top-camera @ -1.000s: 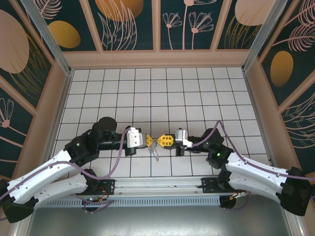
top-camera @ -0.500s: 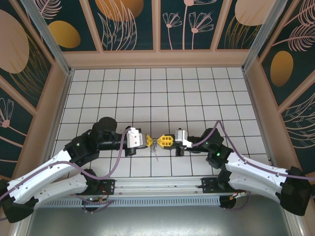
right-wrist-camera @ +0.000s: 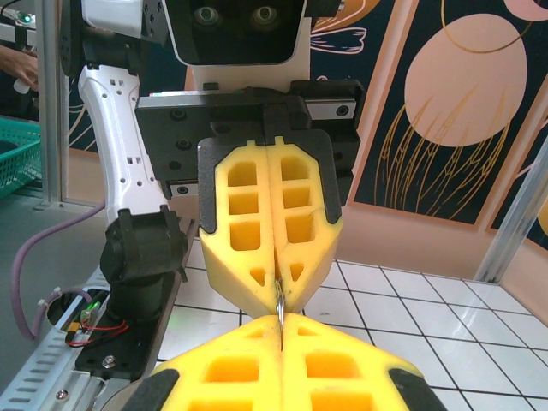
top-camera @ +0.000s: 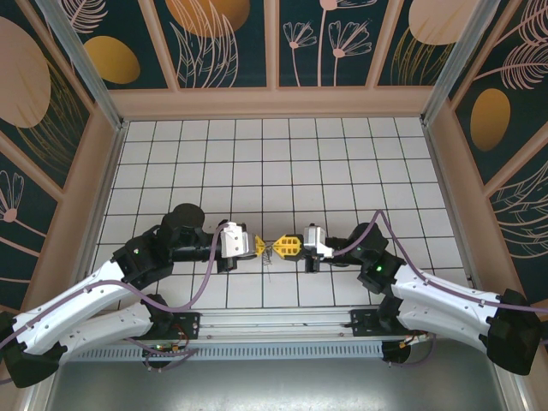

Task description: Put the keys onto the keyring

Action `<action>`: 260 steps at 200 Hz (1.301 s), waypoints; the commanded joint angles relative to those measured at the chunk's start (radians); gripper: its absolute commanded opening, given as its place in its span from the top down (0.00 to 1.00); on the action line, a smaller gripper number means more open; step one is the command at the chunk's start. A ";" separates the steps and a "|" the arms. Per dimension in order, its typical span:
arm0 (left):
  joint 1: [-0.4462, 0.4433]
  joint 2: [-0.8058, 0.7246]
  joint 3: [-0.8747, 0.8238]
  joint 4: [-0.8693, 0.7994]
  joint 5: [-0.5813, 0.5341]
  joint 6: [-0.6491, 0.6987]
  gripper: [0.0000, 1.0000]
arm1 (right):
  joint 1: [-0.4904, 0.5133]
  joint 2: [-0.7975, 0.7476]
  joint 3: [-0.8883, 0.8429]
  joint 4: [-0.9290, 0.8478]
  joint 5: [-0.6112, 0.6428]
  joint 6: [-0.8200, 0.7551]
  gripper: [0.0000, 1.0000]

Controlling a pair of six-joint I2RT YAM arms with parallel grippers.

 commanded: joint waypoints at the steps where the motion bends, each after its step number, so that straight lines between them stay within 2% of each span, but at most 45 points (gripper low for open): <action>1: 0.003 0.000 0.036 0.037 0.016 0.015 1.00 | -0.006 0.005 0.037 0.003 -0.017 -0.017 1.00; 260: 0.003 0.001 0.034 0.040 0.020 0.013 1.00 | -0.006 0.023 0.056 -0.073 -0.005 -0.063 1.00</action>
